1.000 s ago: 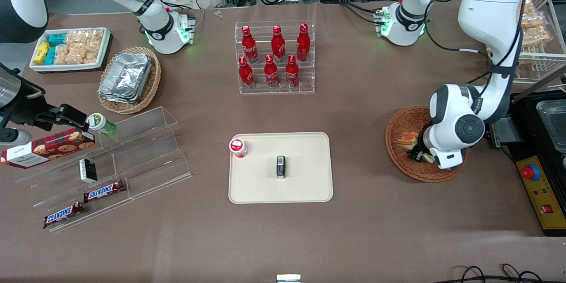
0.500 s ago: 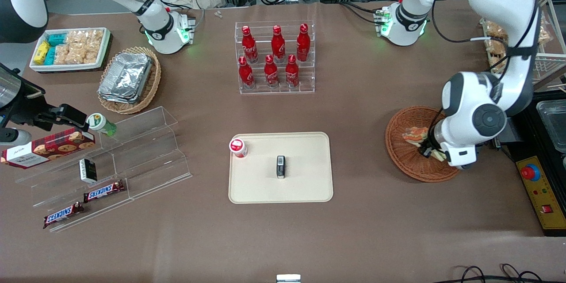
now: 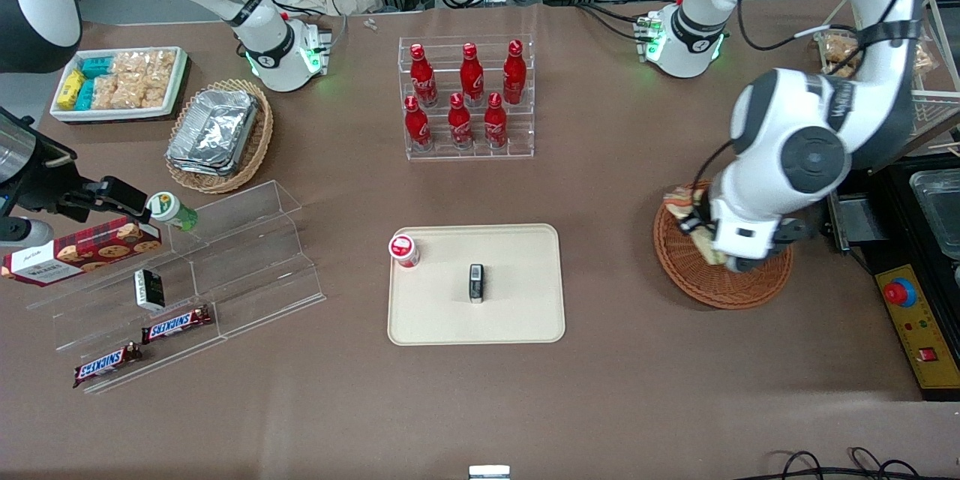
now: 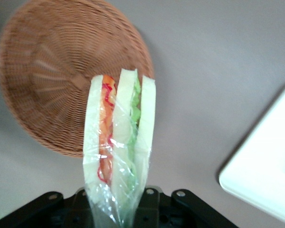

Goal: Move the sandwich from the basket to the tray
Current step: 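Lift the sandwich out of the basket with the left gripper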

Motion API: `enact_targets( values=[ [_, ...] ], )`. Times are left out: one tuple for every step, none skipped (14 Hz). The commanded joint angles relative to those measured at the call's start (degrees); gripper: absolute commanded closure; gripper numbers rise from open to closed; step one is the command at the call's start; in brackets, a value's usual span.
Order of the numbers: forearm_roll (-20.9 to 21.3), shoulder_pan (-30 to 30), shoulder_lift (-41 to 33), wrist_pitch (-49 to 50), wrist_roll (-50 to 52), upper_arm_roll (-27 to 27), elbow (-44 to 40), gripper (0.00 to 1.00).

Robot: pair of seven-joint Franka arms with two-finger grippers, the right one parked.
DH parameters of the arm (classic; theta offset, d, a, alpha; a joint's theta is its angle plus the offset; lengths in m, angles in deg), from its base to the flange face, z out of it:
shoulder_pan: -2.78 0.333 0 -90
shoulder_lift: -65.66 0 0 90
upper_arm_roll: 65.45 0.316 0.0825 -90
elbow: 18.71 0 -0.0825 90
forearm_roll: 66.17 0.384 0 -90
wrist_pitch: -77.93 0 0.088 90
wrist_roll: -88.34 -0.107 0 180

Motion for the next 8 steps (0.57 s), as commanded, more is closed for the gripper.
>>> enact_targets(
  values=[
    [1.1,-0.9,4.1,-0.8,-7.2,-3.5,-2.9,1.0],
    [3.7,-2.5,6.0,-0.7,-11.6,-4.2,-4.3,1.0],
    [4.5,-3.4,6.4,-1.7,-14.1,-4.2,-4.5,1.0],
    [4.5,-3.6,7.1,-3.0,-15.1,-4.3,-4.6,1.0],
    [5.2,-4.8,7.8,-4.3,-15.3,-5.2,-5.0,1.0],
    [5.5,-6.6,9.0,-5.9,-14.8,-5.5,-5.6,1.0],
    [5.3,-7.4,10.6,-7.9,-13.7,-5.5,-6.1,1.0],
    [4.8,-7.5,12.4,-9.5,-12.7,-5.5,-6.9,1.0]
  ],
)
